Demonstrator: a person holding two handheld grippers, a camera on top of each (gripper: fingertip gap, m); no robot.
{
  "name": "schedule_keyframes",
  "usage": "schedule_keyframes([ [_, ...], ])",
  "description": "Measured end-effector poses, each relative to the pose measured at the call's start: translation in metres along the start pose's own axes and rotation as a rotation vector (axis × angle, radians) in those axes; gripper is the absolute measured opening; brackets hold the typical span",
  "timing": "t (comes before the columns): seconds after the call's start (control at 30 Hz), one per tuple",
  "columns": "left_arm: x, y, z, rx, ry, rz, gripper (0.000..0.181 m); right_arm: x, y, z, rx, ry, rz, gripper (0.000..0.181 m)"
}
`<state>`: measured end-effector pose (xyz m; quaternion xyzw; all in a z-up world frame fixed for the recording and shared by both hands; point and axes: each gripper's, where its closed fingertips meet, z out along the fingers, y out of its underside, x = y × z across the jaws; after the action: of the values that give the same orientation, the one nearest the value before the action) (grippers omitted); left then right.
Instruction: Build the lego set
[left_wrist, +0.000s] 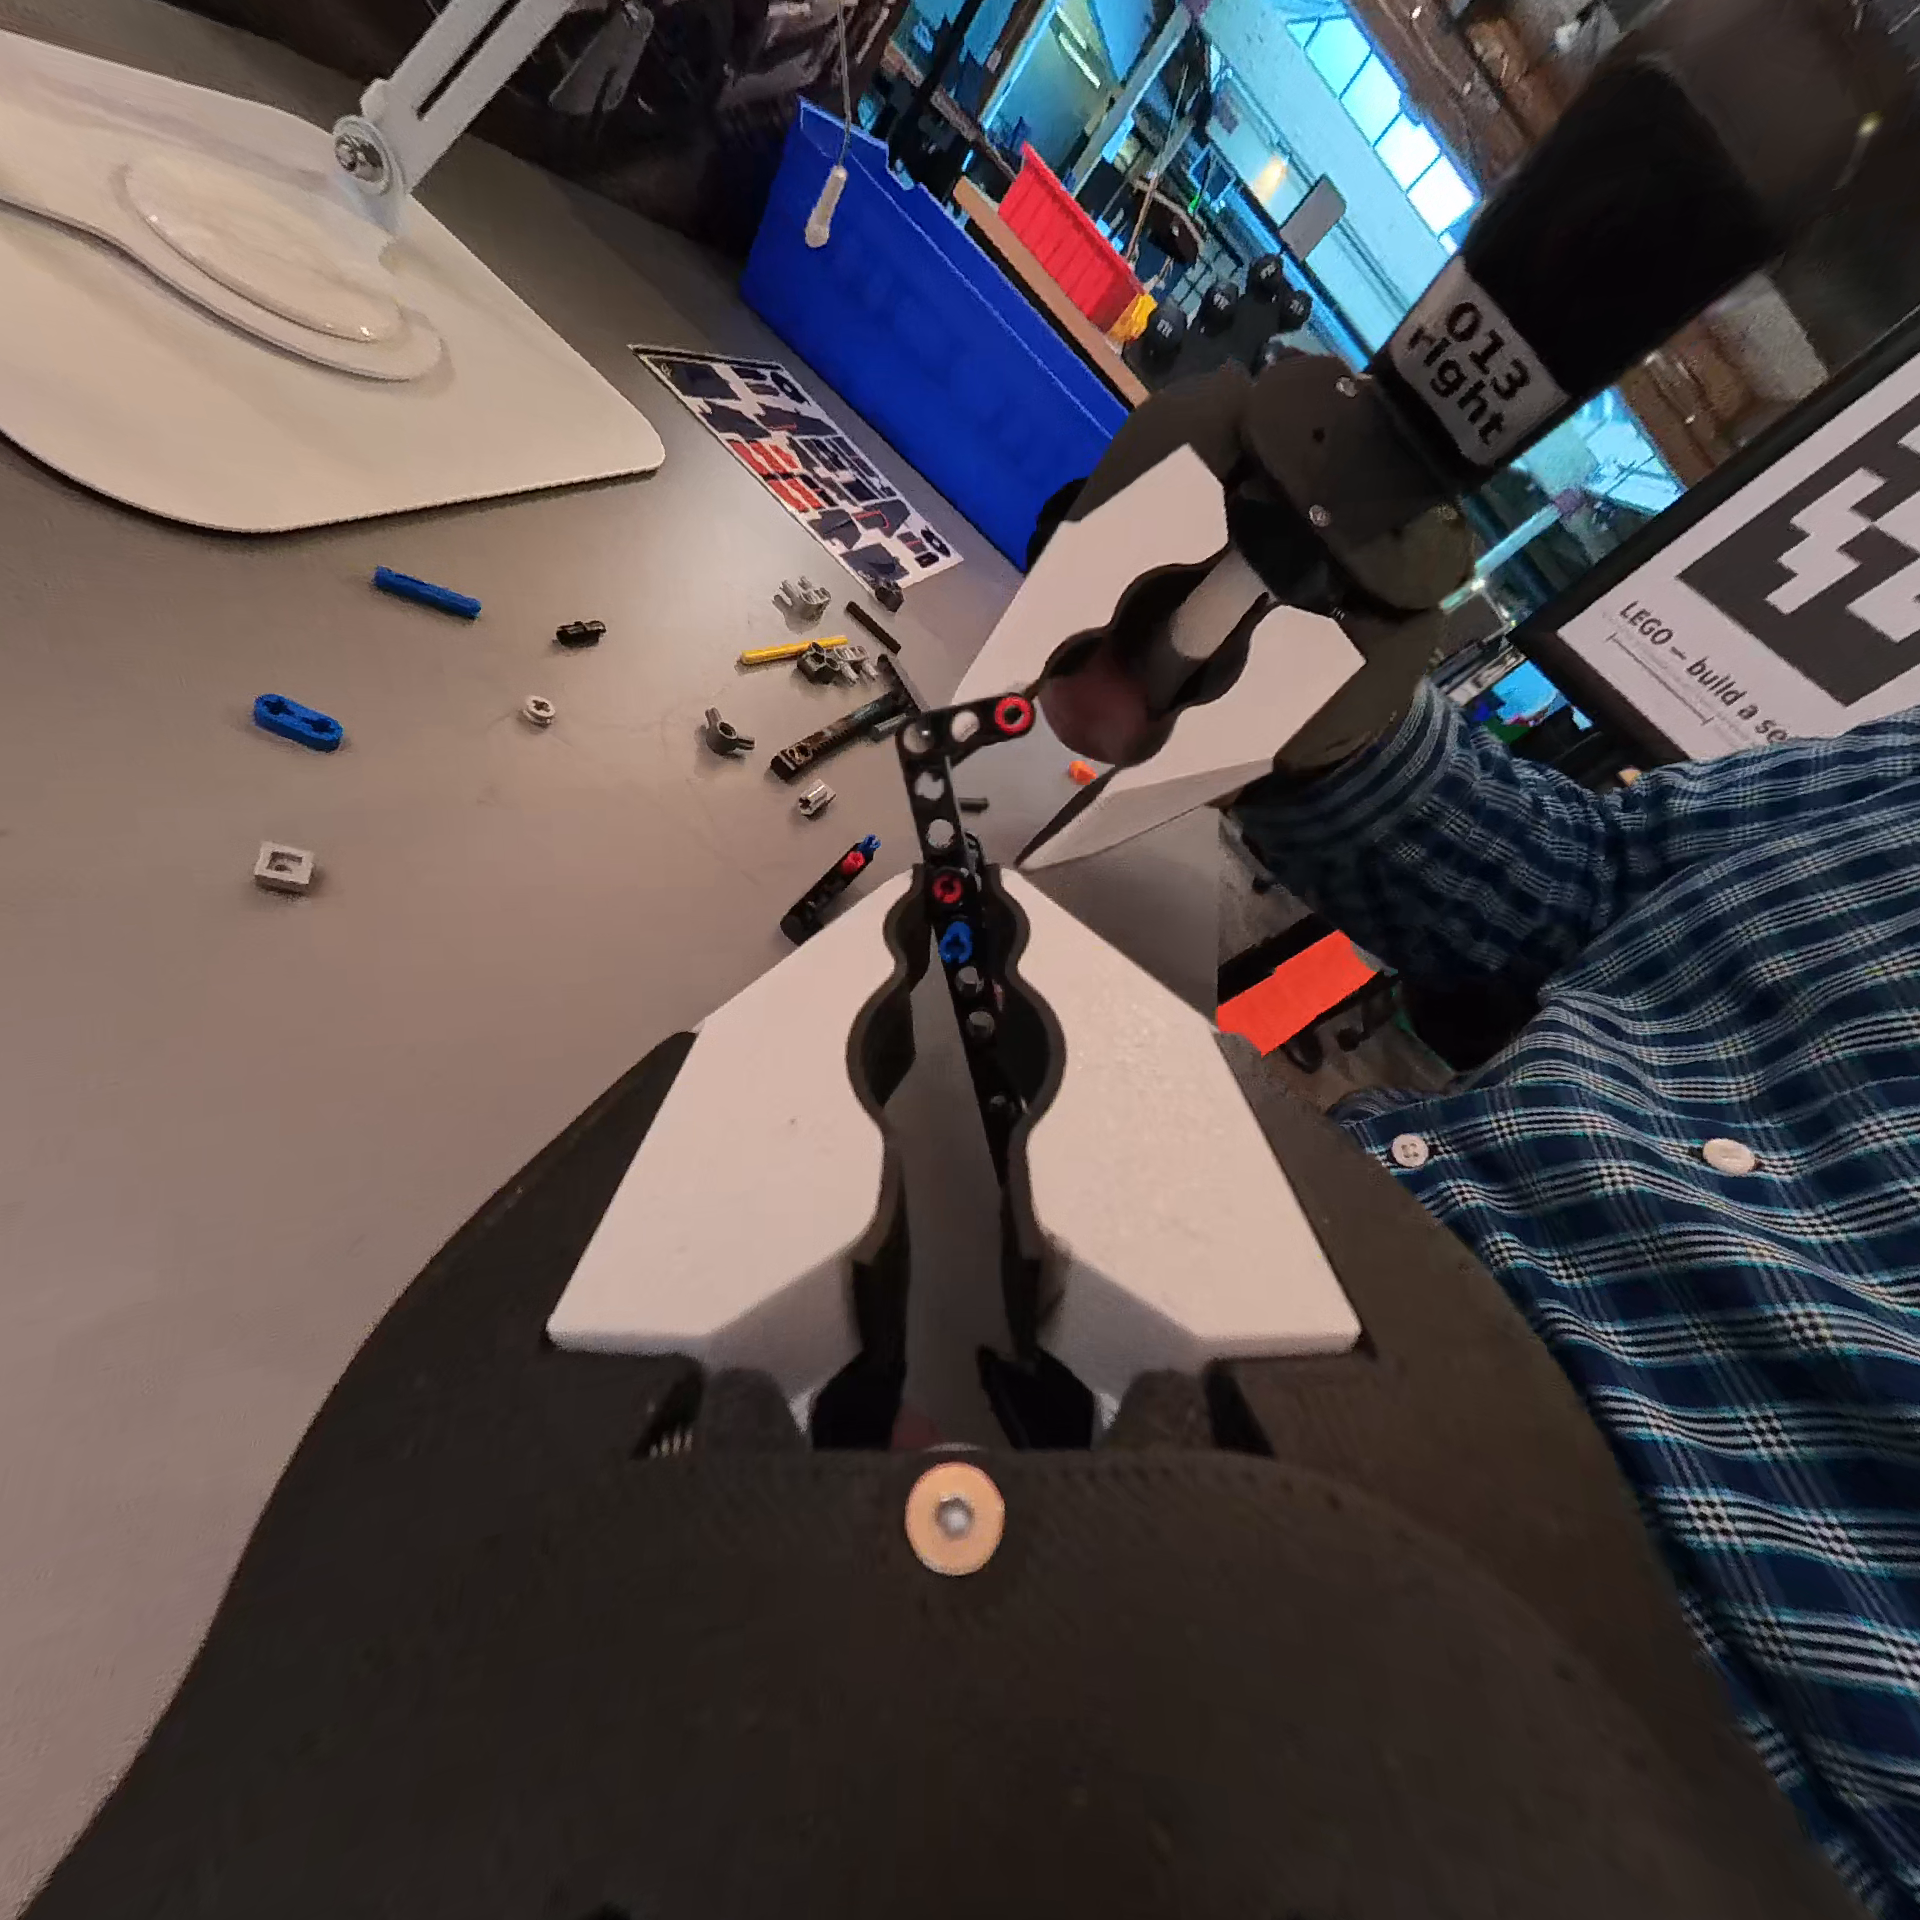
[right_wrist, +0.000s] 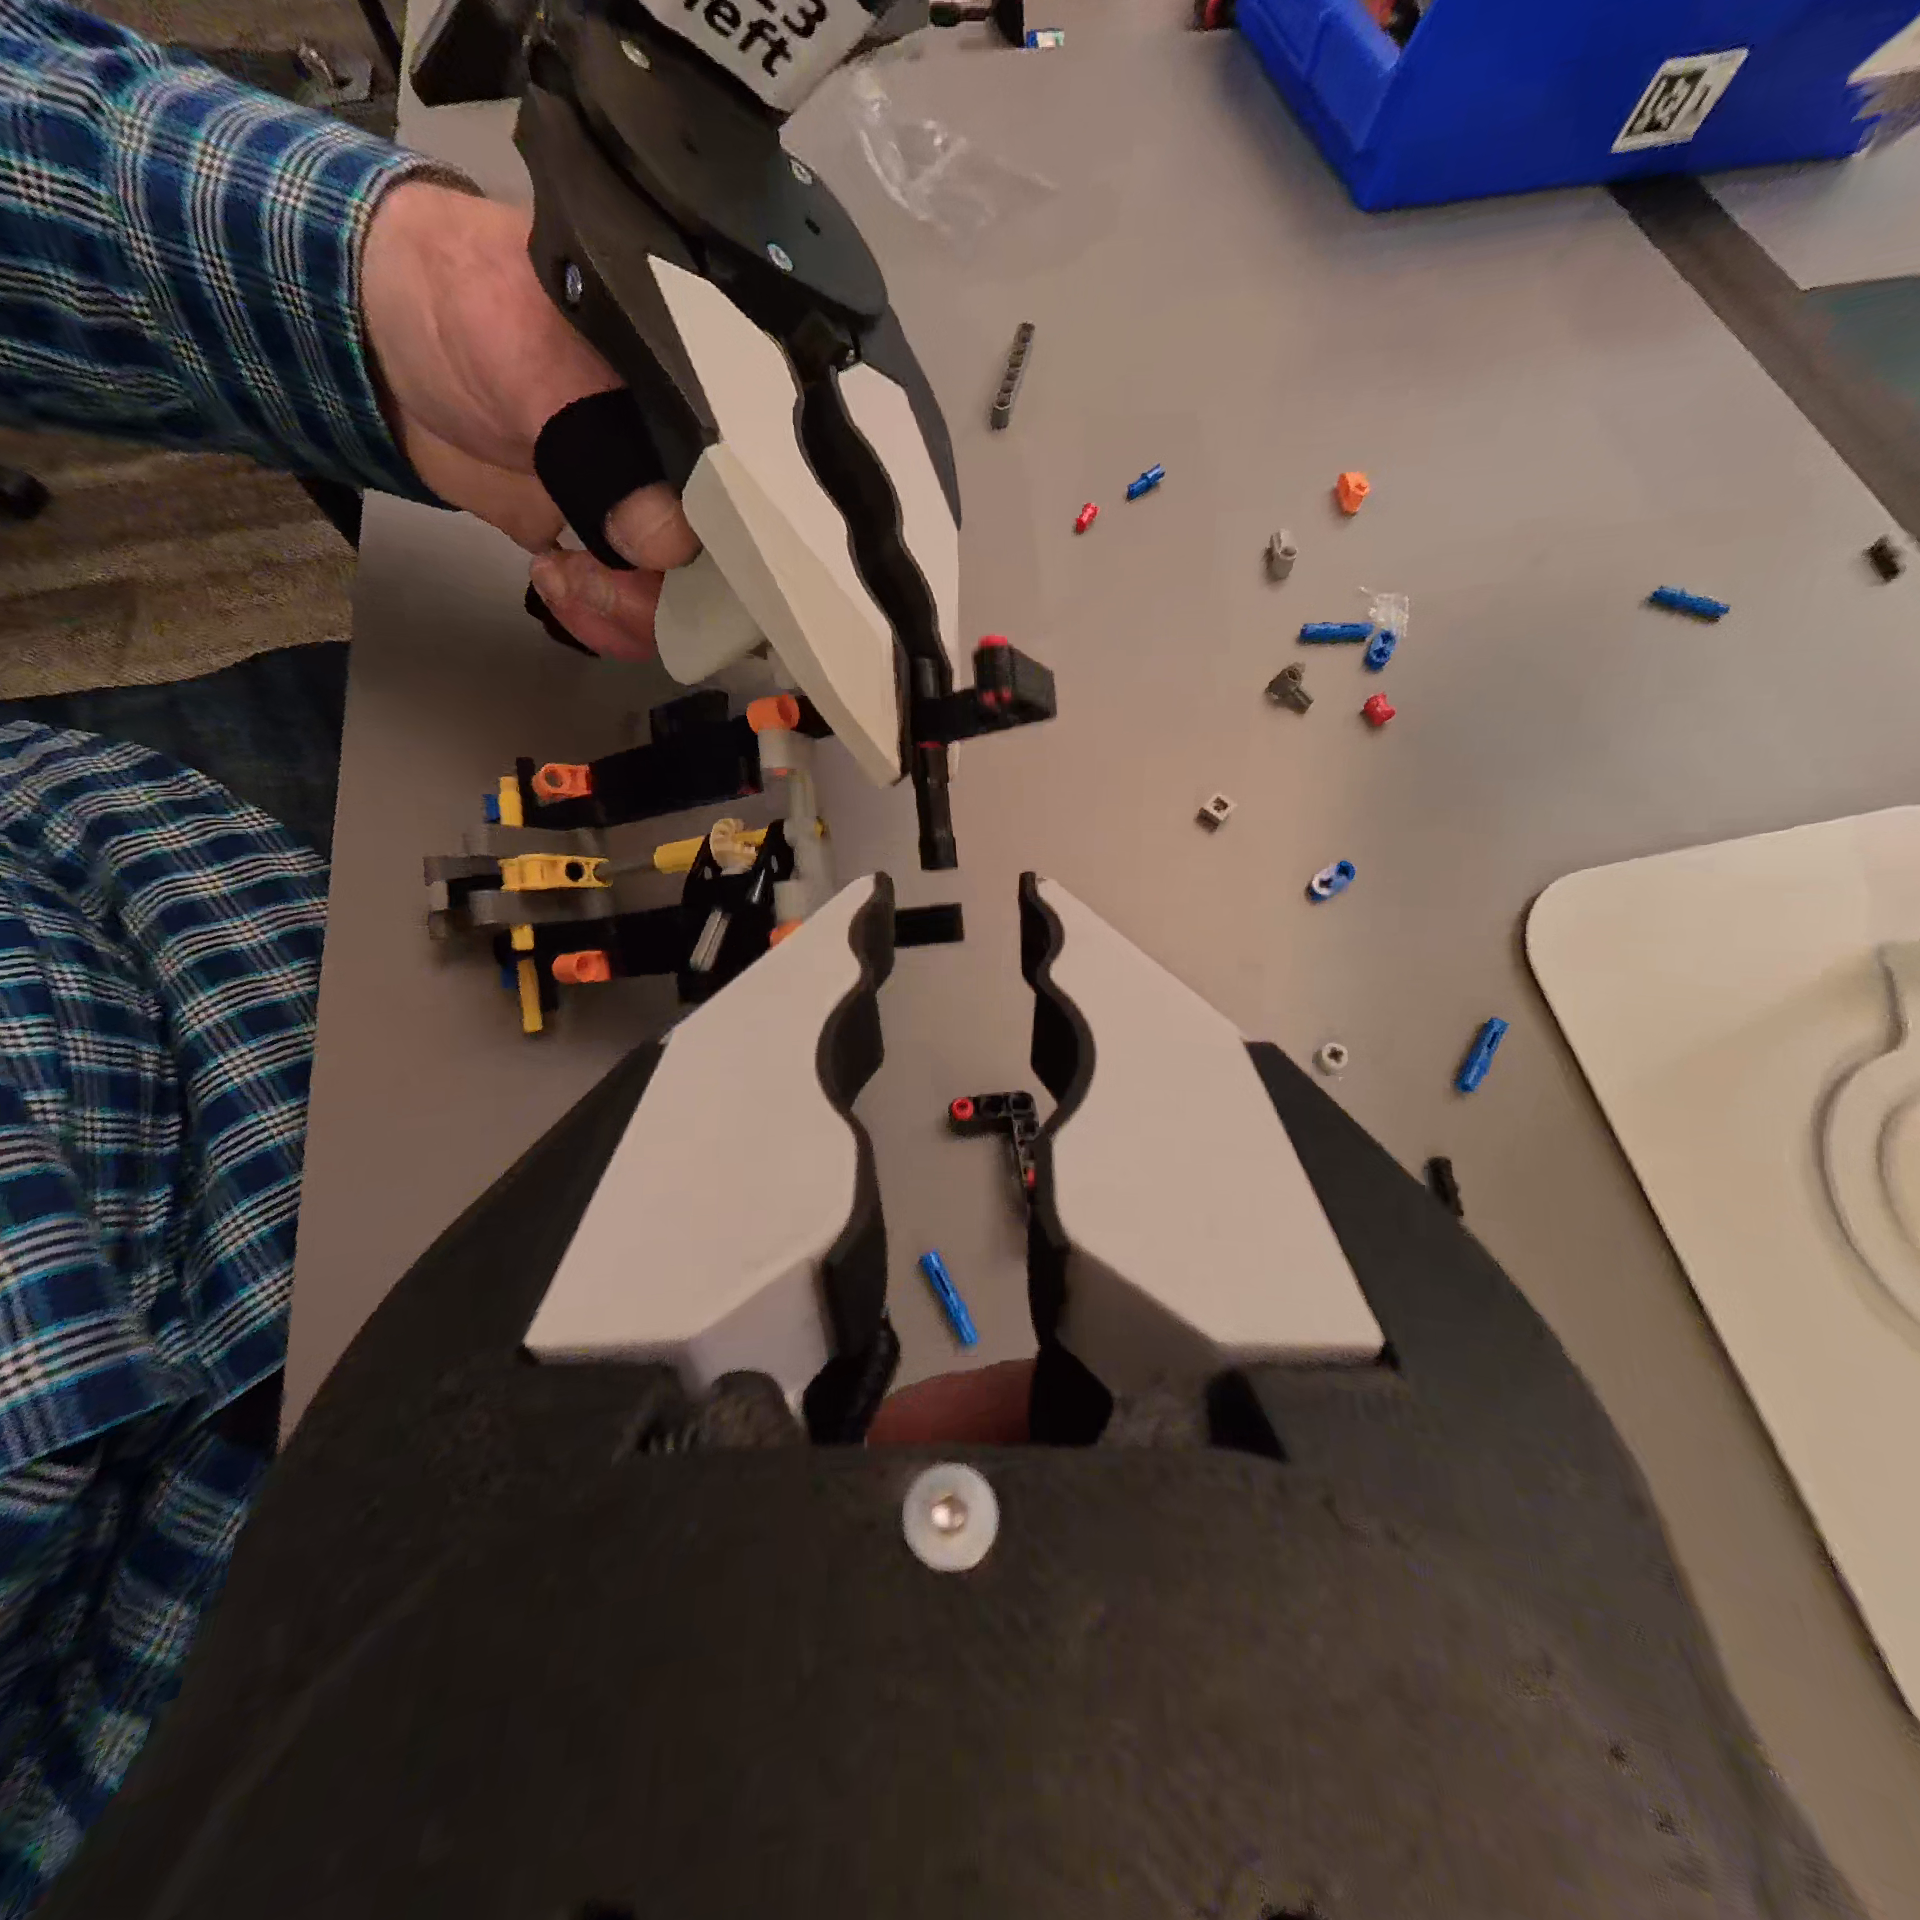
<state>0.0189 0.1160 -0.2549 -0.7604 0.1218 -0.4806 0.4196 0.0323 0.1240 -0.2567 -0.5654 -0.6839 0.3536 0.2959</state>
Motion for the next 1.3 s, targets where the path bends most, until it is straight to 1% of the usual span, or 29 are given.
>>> schedule_keyframes([
  [0.13, 0.010, -0.006, 0.001, 0.035, 0.036, 0.022, 0.007, -0.007, 0.002, 0.000, 0.001, -0.071, 0.094, 0.023],
  [0.23, 0.015, -0.007, 0.002, 0.043, 0.048, 0.036, 0.007, -0.013, 0.002, 0.004, 0.023, -0.113, 0.166, 0.014],
  [0.3, 0.017, -0.007, 0.001, 0.051, 0.060, 0.040, 0.007, -0.015, 0.000, 0.004, 0.049, -0.139, 0.205, 0.013],
  [0.5, 0.028, -0.010, 0.003, 0.063, 0.110, 0.060, 0.007, -0.020, -0.003, -0.004, 0.052, -0.153, 0.173, 0.010],
  [0.6, 0.033, -0.009, 0.007, 0.045, 0.114, 0.084, 0.020, -0.021, -0.005, -0.006, 0.055, -0.151, 0.169, 0.009],
  [0.67, 0.035, -0.008, 0.010, 0.034, 0.102, 0.109, 0.019, -0.023, -0.007, -0.005, 0.055, -0.155, 0.165, 0.009],
  [0.73, 0.031, -0.008, 0.010, 0.030, 0.060, 0.139, 0.009, -0.024, -0.010, -0.006, 0.061, -0.151, 0.158, 0.009],
  [0.87, 0.034, -0.008, 0.007, 0.026, 0.072, 0.141, 0.008, -0.026, -0.012, -0.006, 0.067, -0.153, 0.156, 0.008],
  [0.93, 0.036, -0.008, 0.004, 0.023, 0.088, 0.129, 0.019, -0.026, -0.013, -0.007, 0.068, -0.151, 0.155, 0.008],
  [0.97, 0.036, -0.008, 0.002, 0.027, 0.090, 0.121, 0.020, -0.025, -0.013, -0.008, 0.069, -0.147, 0.156, 0.008],
  [1.03, 0.034, -0.006, -0.001, 0.017, 0.083, 0.120, 0.016, -0.025, -0.013, -0.009, 0.076, -0.147, 0.162, 0.008],
  [1.07, 0.033, -0.006, -0.002, 0.018, 0.075, 0.125, 0.007, -0.025, -0.014, -0.009, 0.081, -0.151, 0.163, 0.008],
  [1.17, 0.031, -0.007, 0.000, 0.021, 0.071, 0.122, 0.007, -0.022, -0.013, -0.008, 0.084, -0.136, 0.173, 0.009],
  [1.3, 0.036, -0.005, 0.003, 0.003, 0.082, 0.150, 0.006, -0.022, -0.020, -0.011, 0.128, -0.148, 0.188, 0.010],
])
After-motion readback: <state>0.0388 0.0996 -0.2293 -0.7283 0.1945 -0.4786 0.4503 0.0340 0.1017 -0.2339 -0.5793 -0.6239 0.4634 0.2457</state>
